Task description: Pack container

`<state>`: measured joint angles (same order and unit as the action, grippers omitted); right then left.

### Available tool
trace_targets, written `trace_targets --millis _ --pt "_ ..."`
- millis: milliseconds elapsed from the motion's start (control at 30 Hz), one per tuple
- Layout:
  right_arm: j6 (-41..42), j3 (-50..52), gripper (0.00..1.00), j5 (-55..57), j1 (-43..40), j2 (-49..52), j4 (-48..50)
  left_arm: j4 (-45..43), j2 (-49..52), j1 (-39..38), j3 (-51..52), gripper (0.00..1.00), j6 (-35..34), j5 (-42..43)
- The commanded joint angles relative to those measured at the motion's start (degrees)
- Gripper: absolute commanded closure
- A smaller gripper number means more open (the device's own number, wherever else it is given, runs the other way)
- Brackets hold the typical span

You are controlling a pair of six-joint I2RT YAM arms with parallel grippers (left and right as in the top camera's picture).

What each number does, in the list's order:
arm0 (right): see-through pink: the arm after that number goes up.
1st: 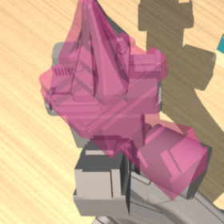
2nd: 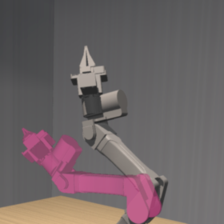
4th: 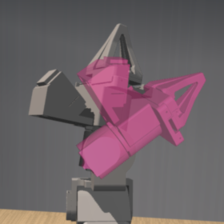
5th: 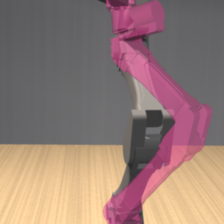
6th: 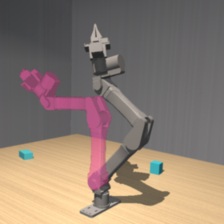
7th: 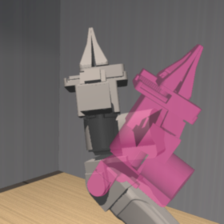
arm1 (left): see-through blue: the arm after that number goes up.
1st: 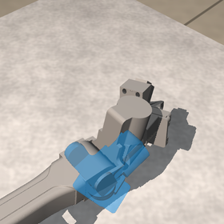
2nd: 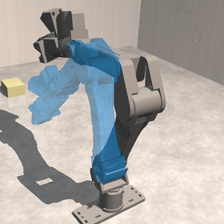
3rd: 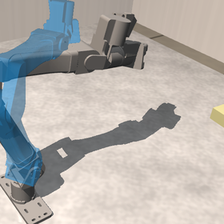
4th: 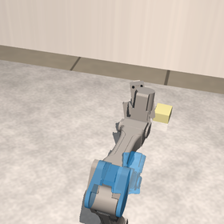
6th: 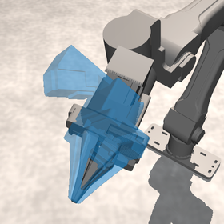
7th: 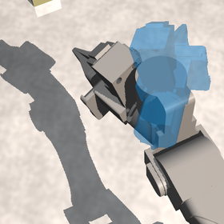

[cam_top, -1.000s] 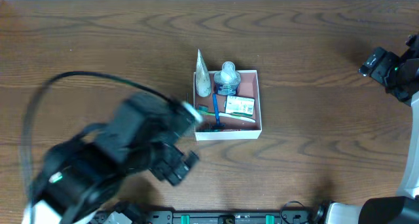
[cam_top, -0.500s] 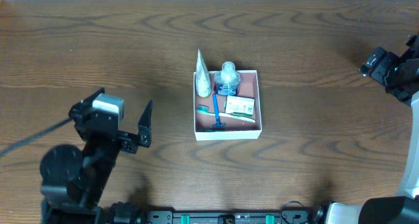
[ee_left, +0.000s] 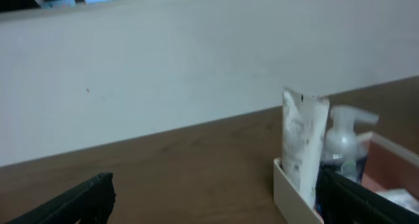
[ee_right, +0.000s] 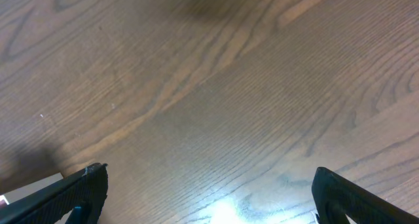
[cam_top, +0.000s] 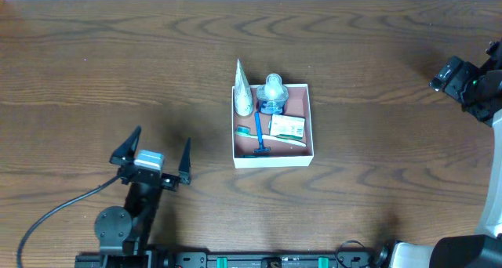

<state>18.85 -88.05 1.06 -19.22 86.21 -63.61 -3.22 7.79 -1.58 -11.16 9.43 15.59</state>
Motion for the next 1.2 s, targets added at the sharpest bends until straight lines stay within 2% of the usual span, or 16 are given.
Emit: trace_targets --millis 0,467,567,1167 --pt "0.4 -0.7 0.01 0.0 -0.3 -0.6 -0.1 -0.8 -3.4 0.3 3.2 0.02 0.8 1.6" --pt "0.4 -0.7 0.01 0.0 -0.3 -0.6 -0.1 2.5 -7.7 1.3 10.9 0.02 1.0 1.6" --pt "0.4 -0.7 0.01 0.0 -0.3 -0.6 -0.1 6.1 -7.7 2.2 10.9 0.02 1.0 1.4" --pt "0.4 -0.7 0.01 0.0 -0.3 -0.6 -0.1 5.9 -7.5 3.0 10.9 0.02 0.8 1.4"
